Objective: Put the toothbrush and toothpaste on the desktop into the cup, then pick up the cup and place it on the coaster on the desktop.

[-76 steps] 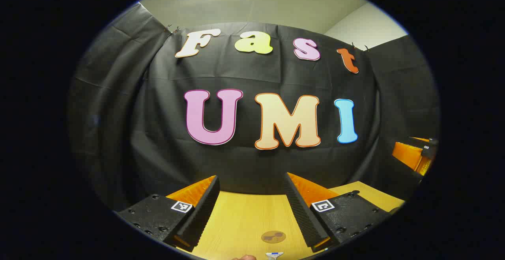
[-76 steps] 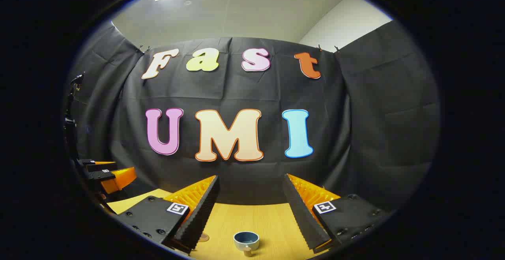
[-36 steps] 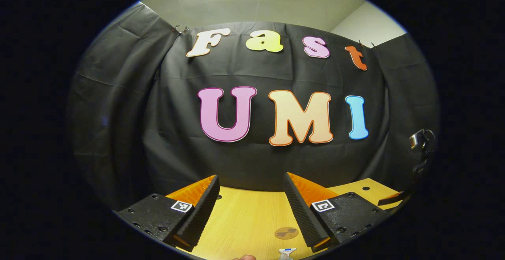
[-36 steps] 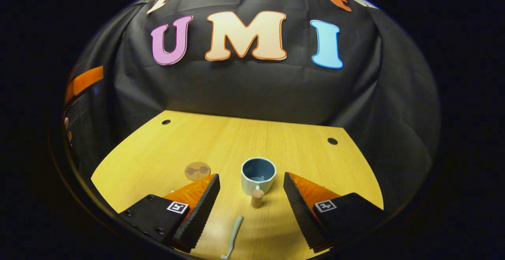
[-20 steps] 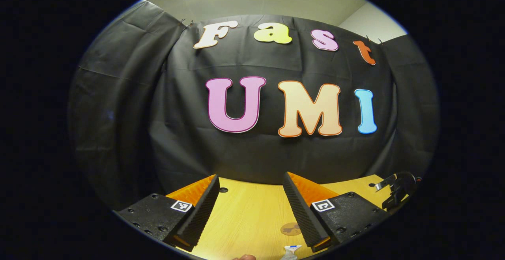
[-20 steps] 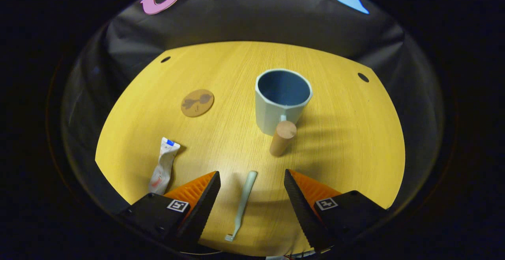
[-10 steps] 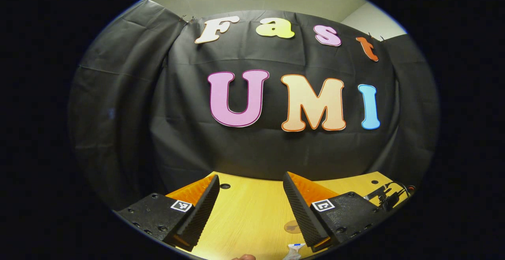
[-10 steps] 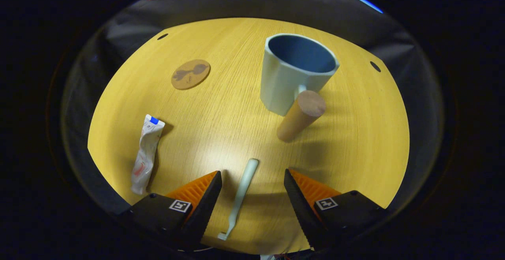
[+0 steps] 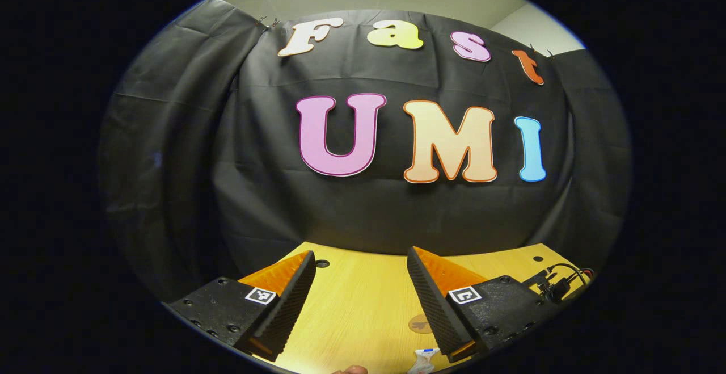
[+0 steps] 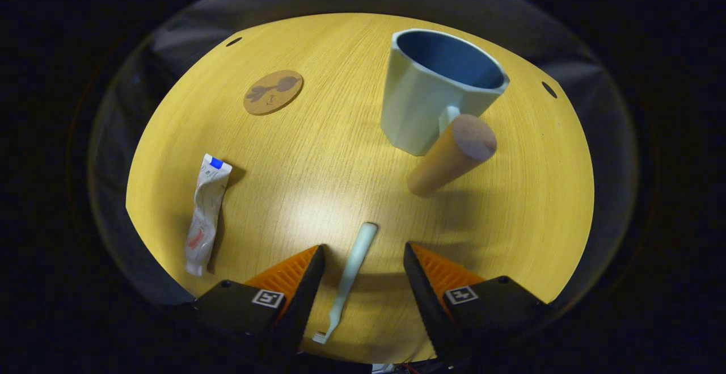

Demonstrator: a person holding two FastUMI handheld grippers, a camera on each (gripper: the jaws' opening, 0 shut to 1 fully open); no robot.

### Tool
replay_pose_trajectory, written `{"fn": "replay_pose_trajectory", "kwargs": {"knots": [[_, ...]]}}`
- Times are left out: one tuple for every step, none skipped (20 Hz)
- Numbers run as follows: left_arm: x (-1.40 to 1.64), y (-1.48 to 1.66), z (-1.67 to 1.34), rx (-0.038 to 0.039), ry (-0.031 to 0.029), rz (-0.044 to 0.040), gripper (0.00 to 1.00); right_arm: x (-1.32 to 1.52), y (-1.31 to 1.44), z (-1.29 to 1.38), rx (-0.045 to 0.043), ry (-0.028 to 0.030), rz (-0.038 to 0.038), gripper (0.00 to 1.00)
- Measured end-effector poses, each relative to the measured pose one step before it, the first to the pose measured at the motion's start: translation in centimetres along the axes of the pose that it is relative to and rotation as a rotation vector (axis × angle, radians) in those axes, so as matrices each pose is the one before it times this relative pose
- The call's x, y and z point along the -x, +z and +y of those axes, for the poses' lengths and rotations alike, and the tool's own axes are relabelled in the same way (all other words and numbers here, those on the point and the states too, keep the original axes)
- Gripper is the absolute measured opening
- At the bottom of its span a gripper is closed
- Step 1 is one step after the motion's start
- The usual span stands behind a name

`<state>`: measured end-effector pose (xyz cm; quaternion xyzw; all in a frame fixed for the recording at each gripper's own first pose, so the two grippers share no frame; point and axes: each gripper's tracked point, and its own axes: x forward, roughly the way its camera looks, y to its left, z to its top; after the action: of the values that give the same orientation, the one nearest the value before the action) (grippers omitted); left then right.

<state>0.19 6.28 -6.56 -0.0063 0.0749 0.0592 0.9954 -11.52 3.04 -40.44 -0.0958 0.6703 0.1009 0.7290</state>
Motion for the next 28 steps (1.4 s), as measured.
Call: {"fn": "replay_pose_trajectory", "kwargs": {"knots": [[-0.107, -0.221, -0.212, -0.00114, -0.00554, 0.00519, 0.94, -0.048, 0.035, 0.113, 0.00134, 0.00437, -0.00101, 0.70], [-0.016, -0.254, -0.182, -0.00469, -0.00686, 0.00536, 0.94, -0.021, -0.075, 0.205, 0.00263, 0.00448, -0.00184, 0.60], [-0.034, -0.272, -0.322, -0.00761, -0.00807, 0.00608, 0.94, -0.024, 0.043, 0.205, 0.00099, 0.00793, -0.00071, 0.38], [-0.076, -0.263, -0.465, -0.00633, -0.01376, 0.00568, 0.94, 0.165, -0.083, -0.047, 0.00416, 0.00323, 0.00184, 0.29], [0.016, -0.461, -0.512, -0.00728, -0.01668, 0.01041, 0.94, -0.068, 0.106, -0.035, 0.00896, 0.00889, -0.00424, 0.23], [-0.074, -0.525, -0.621, -0.00790, -0.01898, 0.01394, 0.94, 0.053, -0.196, 0.174, -0.01739, 0.00637, 0.00839, 0.23], [0.041, -0.780, -0.644, -0.00850, -0.01964, 0.01548, 0.93, -0.074, 0.105, 0.037, 0.00386, 0.00770, -0.00106, 0.13], [-0.032, -0.585, -0.593, -0.00845, -0.01942, 0.01477, 0.94, 0.010, -0.128, -0.046, -0.00325, 0.00413, 0.00291, 0.13], [-0.060, -0.855, -0.824, -0.01085, -0.02176, 0.02266, 0.94, -0.017, 0.156, -0.029, 0.00267, 0.00295, -0.00301, 0.13], [-0.110, -0.636, -0.467, -0.00674, -0.01141, 0.01411, 0.94, 0.017, -0.077, 0.031, -0.00204, -0.00014, -0.00091, 0.13], [-0.095, -0.693, -0.503, -0.00571, -0.01467, 0.01673, 0.94, 0.025, 0.122, -0.029, 0.00078, -0.00024, -0.00767, 0.13], [-0.030, -0.907, -0.512, -0.00371, -0.01583, 0.02034, 0.94, -0.012, 0.049, 0.011, -0.00259, 0.00054, -0.00664, 0.13], [-0.203, -1.070, -0.601, -0.00370, -0.01205, 0.02279, 0.94, -0.057, 0.029, -0.040, -0.00349, 0.00241, -0.00582, 0.13], [-0.061, -1.079, -0.658, -0.00540, -0.01469, 0.03135, 0.94, -0.013, -0.087, 0.011, -0.00533, 0.00418, -0.00421, 0.13], [-0.159, -0.937, -0.456, -0.00573, -0.01199, 0.02605, 0.94, 0.071, 0.024, 0.030, -0.00638, 0.00516, -0.00201, 0.13], [-0.127, -0.701, -0.561, -0.00394, -0.01410, 0.01894, 0.94, -0.011, -0.023, -0.034, -0.00454, 0.00465, -0.00176, 0.13], [-0.101, -0.778, -0.527, -0.00482, -0.01222, 0.01784, 0.94, -0.011, 0.052, 0.011, -0.00130, 0.00387, -0.00100, 0.13], [-0.231, -0.843, -0.640, -0.00830, -0.01706, 0.02697, 0.94, -0.003, -0.047, 0.009, 0.00088, 0.00230, -0.00294, 0.13], [-0.240, -0.975, -0.564, -0.00494, -0.01758, 0.02669, 0.94, -0.010, 0.059, -0.030, 0.00389, 0.00150, -0.00315, 0.13], [-0.338, -1.113, -0.692, -0.00375, -0.01870, 0.03340, 0.94, -0.014, -0.012, 0.017, 0.00599, 0.00033, -0.00447, 0.13], [-0.243, -1.057, -0.440, -0.00067, -0.01555, 0.03204, 0.94, 0.051, 0.084, -0.014, 0.00874, -0.00061, -0.00362, 0.13], [-0.162, -1.049, -0.356, 0.00127, -0.01188, 0.03225, 0.94, -0.025, -0.045, 0.036, 0.00819, -0.00064, -0.00341, 0.13], [-0.030, -1.230, -0.382, -0.00129, -0.00923, 0.03485, 0.94, 0.057, 0.120, -0.017, 0.00565, -0.00042, -0.00358, 0.13], [-0.133, -0.913, -0.385, -0.00355, -0.00801, 0.02734, 0.94, -0.007, -0.068, 0.011, 0.00203, -0.00008, -0.00239, 0.13], [-0.333, -0.892, -0.328, -0.00629, -0.00361, 0.02699, 0.94, -0.005, 0.031, 0.008, 0.00130, 0.00177, -0.00259, 0.13], [-0.388, -0.727, -0.212, -0.00757, -0.00188, 0.02336, 0.95, -0.017, -0.002, 0.003, -0.00004, 0.00294, -0.00233, 0.13], [-0.253, -1.007, -0.197, -0.00412, -0.00535, 0.02366, 0.95, 0.009, 0.079, 0.032, -0.00360, 0.00499, -0.00177, 0.13], [-0.371, -0.779, -0.249, -0.00186, -0.00525, 0.02160, 0.95, -0.048, -0.044, 0.017, -0.00666, 0.00563, -0.00211, 0.13]]}}
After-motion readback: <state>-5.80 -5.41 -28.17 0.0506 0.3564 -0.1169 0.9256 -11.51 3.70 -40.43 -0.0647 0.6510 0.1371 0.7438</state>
